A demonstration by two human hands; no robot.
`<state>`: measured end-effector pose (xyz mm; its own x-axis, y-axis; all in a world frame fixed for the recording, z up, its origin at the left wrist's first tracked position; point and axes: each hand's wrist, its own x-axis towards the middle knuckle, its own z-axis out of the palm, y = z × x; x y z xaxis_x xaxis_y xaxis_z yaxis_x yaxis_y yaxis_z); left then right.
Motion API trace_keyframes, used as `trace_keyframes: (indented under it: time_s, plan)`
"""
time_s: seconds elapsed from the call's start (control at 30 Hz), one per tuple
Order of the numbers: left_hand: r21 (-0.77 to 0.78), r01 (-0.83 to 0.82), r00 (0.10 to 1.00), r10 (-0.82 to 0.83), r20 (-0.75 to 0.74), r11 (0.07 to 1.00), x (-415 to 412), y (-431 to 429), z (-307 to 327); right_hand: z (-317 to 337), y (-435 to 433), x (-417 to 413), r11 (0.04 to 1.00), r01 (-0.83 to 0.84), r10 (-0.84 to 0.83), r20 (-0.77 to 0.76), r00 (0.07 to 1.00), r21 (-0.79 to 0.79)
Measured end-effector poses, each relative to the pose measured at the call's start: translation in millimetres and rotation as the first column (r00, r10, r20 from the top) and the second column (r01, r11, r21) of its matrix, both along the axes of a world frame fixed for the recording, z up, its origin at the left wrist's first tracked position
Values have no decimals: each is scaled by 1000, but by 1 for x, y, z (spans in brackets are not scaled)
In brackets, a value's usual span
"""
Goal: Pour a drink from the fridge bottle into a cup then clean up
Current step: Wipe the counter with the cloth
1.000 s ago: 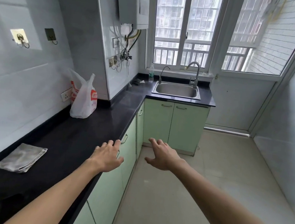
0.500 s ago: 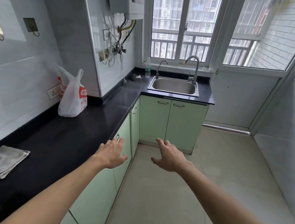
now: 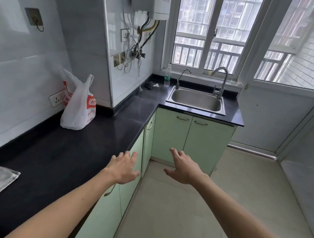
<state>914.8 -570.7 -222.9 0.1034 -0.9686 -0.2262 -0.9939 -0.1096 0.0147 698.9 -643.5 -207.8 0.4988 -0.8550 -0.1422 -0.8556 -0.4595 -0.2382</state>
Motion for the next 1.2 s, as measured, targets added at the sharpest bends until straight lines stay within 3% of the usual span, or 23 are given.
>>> trace_keyframes:
  time_s: [0.33, 0.7, 0.9, 1.2]
  plan:
    - [-8, -103, 994, 104, 15, 995, 107, -54, -5, 2, -76, 119, 994, -107, 107, -7, 994, -8]
    - [-50, -357, 934, 356, -15, 933, 231, -34, -7, -2, -108, 268, 931, -364, 363, -47, 931, -5]
    - [-33, -556, 831, 556, -16, 830, 293, 6, -18, -18, -109, 349, 845, -532, 535, -82, 841, 55]
    - [-9, -803, 596, 803, -13, 596, 336, 63, -26, -36, -103, 459, 645, -750, 764, -97, 638, 148]
